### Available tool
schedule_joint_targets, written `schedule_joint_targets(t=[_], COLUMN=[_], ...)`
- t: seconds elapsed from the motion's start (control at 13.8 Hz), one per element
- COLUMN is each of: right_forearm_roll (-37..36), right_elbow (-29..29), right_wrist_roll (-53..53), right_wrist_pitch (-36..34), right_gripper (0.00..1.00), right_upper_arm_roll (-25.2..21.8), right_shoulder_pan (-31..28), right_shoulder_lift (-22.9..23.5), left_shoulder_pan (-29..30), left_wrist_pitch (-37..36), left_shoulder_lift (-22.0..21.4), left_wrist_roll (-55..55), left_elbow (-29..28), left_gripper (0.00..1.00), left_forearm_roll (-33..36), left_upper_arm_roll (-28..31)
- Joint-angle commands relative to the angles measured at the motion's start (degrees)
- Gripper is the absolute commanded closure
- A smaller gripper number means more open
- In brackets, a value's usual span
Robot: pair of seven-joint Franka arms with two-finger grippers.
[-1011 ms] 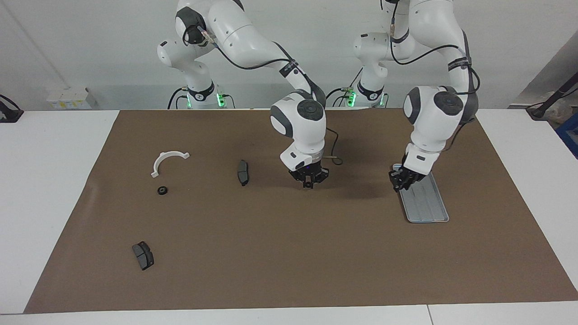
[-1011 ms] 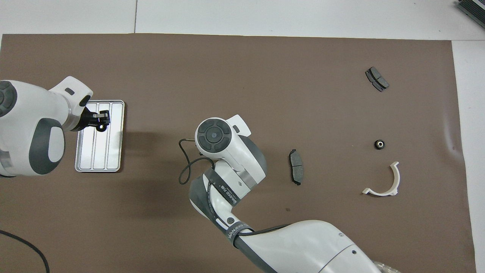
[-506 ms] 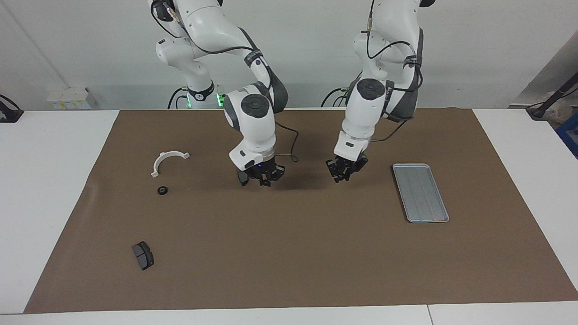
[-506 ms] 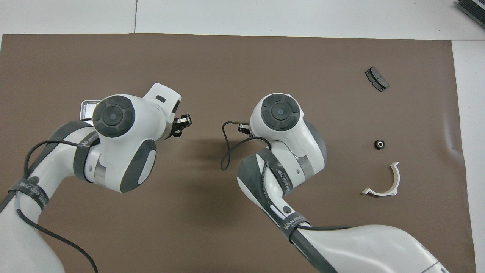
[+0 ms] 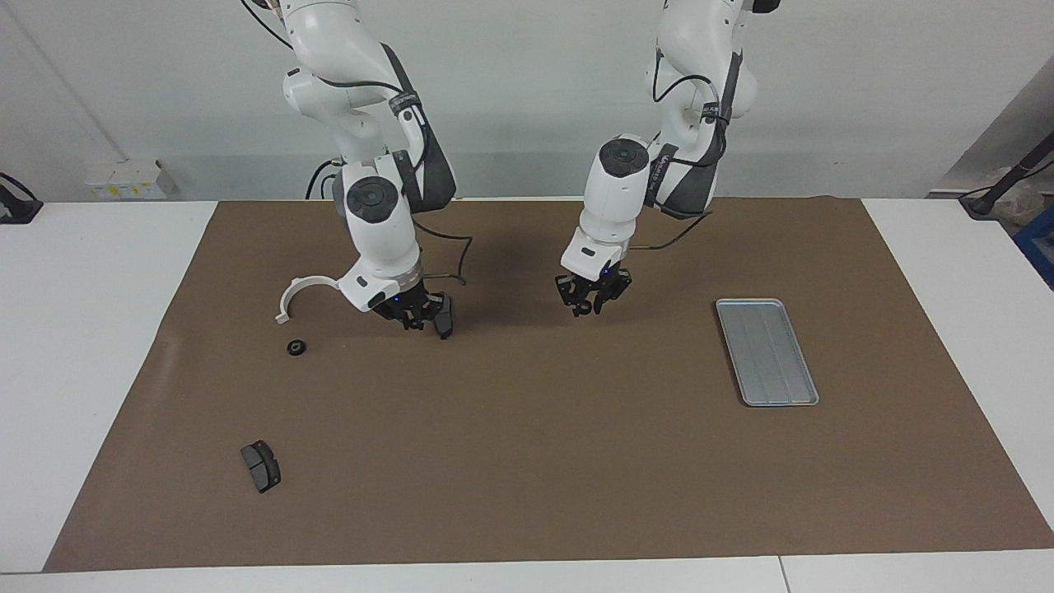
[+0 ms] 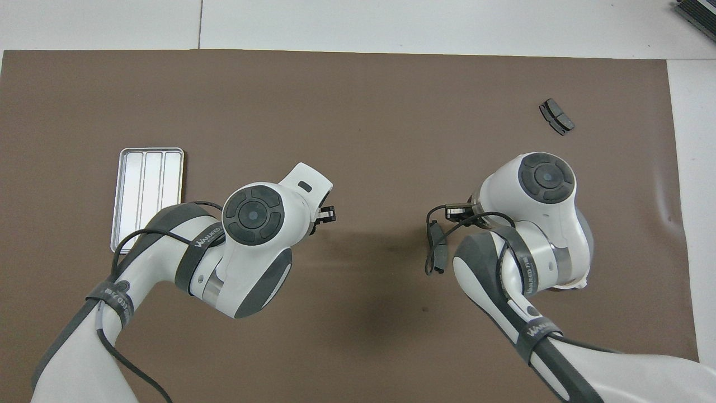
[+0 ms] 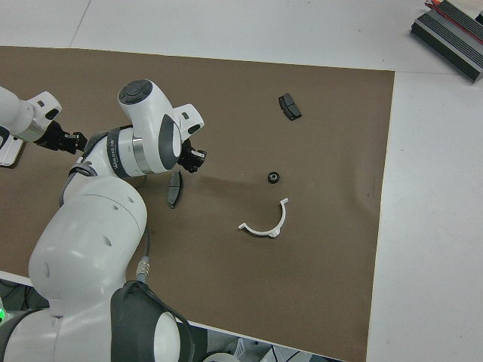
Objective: Place bearing gear from tray to pile
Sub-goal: 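Carry the gear toward the pile while the left gripper sets its gear mid-table, then release the gear beside the pile while the left gripper withdraws to rest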
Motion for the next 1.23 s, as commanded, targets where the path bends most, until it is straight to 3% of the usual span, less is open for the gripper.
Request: schedule_joint_targets(t=[0.0, 0.14, 0.43, 0.51, 0.65, 0.72, 0.87, 1.16], right_forearm_roll=[-0.24, -0.24, -0.24, -0.24, -0.24, 0.19, 0.55, 0.63], right_elbow=[-5.72, -7.57, -9.24, -9.25, -9.25, -8.90, -7.58, -3.54], right_wrist_roll=[-6.07, -10.65, -14.97, -15.41, -15.15, -14.63, -13.05, -2.53], right_wrist_pitch=[3.07, 3.86, 3.86, 3.78, 3.69, 3.25, 2.81, 2.81], right_gripper=[1.00, 1.00, 0.98, 0.87, 0.27, 0.11, 0.03, 0.00], right_upper_arm_roll=[0.83, 0.83, 0.92, 0.92, 0.92, 0.92, 1.10, 1.27], right_shoulder_pan=[-4.02, -7.36, -11.32, -11.50, -11.50, -11.07, -10.01, -2.03], right_shoulder_lift=[-3.28, -3.72, -3.90, -4.08, -4.08, -4.08, -4.08, -3.38], left_shoulder_pan=[-0.15, 0.55, 8.27, 10.64, 16.09, 18.81, 23.91, 33.06], left_wrist_pitch=[-1.02, -3.12, -18.13, -21.03, -25.70, -27.29, -30.97, -39.33], left_shoulder_lift=[-0.10, -0.27, -1.06, -1.24, -2.64, -3.78, -6.59, -8.80], left_wrist_roll=[-0.22, -0.22, 3.72, 7.30, 14.16, 17.41, 24.88, 38.51], left_elbow=[1.99, 4.18, 14.97, 17.35, 20.09, 20.36, 20.19, 20.45], left_gripper=[0.36, 0.34, 0.34, 0.34, 0.34, 0.34, 0.34, 0.34], left_forearm_roll=[0.06, 0.06, 0.41, 0.32, -0.12, -0.21, -0.55, -0.65], left_upper_arm_roll=[0.81, 1.07, 1.33, 1.42, 1.42, 1.42, 1.51, 1.42])
